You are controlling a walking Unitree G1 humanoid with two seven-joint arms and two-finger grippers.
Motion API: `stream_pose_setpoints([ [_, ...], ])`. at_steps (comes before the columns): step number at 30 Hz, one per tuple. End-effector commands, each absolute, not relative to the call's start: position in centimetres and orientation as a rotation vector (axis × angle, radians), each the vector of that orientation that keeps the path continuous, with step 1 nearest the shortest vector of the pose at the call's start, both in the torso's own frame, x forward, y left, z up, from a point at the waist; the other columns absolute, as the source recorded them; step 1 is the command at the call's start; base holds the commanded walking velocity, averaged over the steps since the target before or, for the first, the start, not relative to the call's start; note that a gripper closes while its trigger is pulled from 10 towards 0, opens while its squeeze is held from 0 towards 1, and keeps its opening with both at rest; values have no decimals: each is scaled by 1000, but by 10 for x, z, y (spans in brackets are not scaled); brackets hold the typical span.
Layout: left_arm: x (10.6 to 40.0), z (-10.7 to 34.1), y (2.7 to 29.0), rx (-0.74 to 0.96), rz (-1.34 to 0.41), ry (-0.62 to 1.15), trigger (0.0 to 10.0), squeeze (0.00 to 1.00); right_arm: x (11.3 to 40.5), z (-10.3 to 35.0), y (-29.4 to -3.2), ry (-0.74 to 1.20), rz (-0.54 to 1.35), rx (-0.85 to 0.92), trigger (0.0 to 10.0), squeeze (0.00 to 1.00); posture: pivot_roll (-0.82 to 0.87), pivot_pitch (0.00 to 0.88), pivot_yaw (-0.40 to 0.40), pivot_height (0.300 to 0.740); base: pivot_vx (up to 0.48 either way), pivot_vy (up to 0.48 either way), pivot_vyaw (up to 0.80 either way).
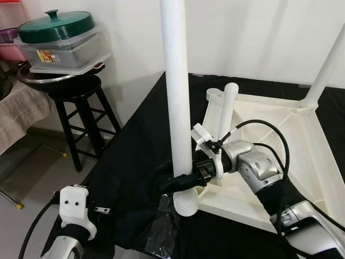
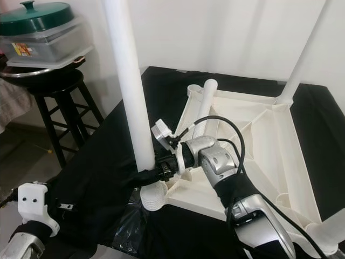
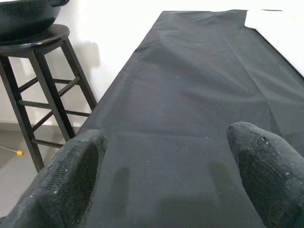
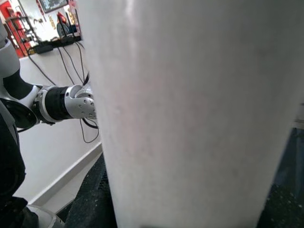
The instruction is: Building children table
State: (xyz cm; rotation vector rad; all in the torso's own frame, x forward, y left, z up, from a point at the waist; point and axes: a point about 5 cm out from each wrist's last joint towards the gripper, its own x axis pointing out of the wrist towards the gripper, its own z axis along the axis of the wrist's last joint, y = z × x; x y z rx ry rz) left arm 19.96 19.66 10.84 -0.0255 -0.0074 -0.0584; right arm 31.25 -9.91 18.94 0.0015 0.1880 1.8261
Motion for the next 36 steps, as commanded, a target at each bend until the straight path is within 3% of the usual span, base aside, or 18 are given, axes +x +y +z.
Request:
stream_pose_setpoints([
  [1,197,112,196,-13,-78,-15,10000,0,317,192,-102,168,1810,-24,10000,0,66,102,40,740,0,0,0],
  [4,195,112,197,-18,-83,-10,10000,0,327,186,-100,147,1693,-126,10000,0,69,103,47,740,0,0,0],
  [19,192,112,199,-27,-87,1,10000,0,329,177,-98,142,1661,-166,10000,0,78,109,52,740,0,0,0],
  [24,192,113,199,-27,-86,3,10000,0,321,167,-91,103,1672,-248,10000,0,79,110,52,740,0,0,0],
  [27,192,113,199,-30,-85,4,10000,0,298,159,-93,76,1758,-295,10000,0,77,112,53,740,0,0,0],
  [36,194,112,200,-37,-90,5,10000,0,292,153,-106,74,1720,-238,10000,0,65,109,57,740,0,0,0],
])
